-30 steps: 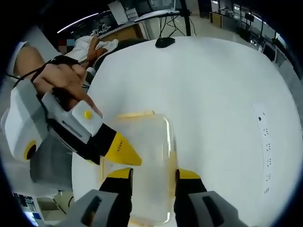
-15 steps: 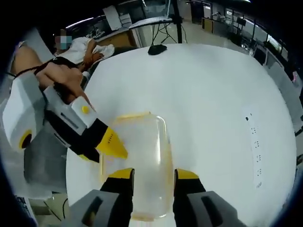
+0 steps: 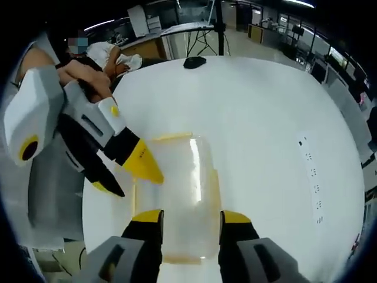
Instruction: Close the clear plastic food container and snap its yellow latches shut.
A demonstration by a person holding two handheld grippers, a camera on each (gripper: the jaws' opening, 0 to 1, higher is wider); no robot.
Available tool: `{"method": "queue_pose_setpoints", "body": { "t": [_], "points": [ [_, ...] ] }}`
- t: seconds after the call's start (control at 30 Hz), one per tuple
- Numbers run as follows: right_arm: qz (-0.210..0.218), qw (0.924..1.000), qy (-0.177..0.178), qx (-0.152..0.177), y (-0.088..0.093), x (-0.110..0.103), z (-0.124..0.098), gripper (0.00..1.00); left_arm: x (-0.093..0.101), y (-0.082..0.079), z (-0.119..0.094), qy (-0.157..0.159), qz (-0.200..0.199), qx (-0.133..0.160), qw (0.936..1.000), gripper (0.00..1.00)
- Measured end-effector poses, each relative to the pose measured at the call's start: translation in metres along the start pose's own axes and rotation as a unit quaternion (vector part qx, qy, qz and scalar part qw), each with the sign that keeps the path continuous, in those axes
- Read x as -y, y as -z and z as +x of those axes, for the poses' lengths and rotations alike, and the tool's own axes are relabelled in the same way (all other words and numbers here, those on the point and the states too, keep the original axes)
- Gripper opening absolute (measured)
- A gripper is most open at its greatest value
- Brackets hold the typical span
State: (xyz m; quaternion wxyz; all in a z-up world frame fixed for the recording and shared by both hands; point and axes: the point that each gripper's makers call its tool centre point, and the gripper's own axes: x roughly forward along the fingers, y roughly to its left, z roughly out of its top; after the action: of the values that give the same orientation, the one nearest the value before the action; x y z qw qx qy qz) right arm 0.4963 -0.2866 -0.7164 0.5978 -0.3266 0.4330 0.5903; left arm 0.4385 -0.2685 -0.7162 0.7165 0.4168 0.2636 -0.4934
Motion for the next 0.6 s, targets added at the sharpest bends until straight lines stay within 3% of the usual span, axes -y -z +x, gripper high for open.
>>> {"method": "queue_pose_setpoints", "body": {
  "t": [0.6],
  "points": [
    [0.005, 0.9999, 0.016, 0.005, 0.008, -0.008, -0.014, 0.4, -0.005, 0.002, -0.008, 0.022, -0.005, -0.008, 0.9997, 0.44]
  ]
}}
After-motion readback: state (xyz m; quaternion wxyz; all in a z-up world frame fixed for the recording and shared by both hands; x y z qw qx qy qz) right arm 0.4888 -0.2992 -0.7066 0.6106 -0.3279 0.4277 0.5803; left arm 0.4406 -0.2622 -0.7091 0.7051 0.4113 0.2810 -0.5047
